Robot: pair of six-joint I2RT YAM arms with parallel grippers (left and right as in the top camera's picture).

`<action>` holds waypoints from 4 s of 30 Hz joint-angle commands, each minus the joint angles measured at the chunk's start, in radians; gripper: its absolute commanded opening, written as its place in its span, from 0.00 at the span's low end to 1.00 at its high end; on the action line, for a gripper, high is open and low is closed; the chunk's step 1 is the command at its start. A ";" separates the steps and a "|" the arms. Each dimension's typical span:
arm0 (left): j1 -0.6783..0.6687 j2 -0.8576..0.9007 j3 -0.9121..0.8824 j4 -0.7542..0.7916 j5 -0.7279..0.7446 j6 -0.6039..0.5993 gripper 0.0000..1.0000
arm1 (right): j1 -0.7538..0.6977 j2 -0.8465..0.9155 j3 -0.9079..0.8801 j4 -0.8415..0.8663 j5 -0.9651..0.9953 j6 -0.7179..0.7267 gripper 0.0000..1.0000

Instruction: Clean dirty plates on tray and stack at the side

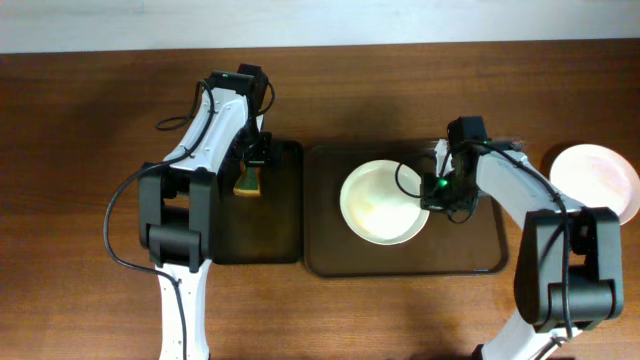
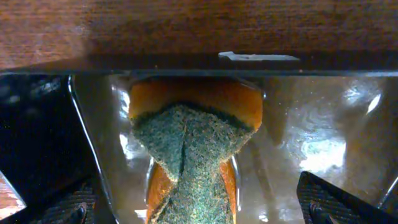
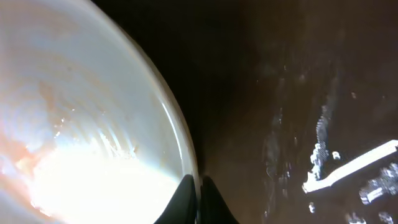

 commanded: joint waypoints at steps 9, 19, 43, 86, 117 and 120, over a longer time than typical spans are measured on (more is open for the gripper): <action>-0.003 -0.030 -0.007 0.001 -0.011 -0.003 1.00 | 0.262 -0.130 0.537 -0.494 0.752 0.132 0.04; -0.003 -0.030 -0.007 0.002 -0.011 -0.003 1.00 | 0.843 -0.126 0.476 -0.617 1.551 0.439 0.04; -0.003 -0.030 -0.007 0.001 -0.011 -0.003 1.00 | -0.647 -0.086 0.431 -0.052 0.006 0.079 0.04; -0.003 -0.030 -0.007 0.002 -0.011 -0.003 1.00 | -0.125 -0.007 0.525 -0.388 -0.204 -0.104 0.98; -0.007 -0.030 -0.007 0.002 -0.011 -0.003 1.00 | 0.035 -1.303 0.498 -0.250 0.127 -0.287 0.98; -0.007 -0.030 -0.007 0.002 -0.011 -0.003 1.00 | 0.035 -1.303 0.463 -0.249 0.109 -0.287 0.98</action>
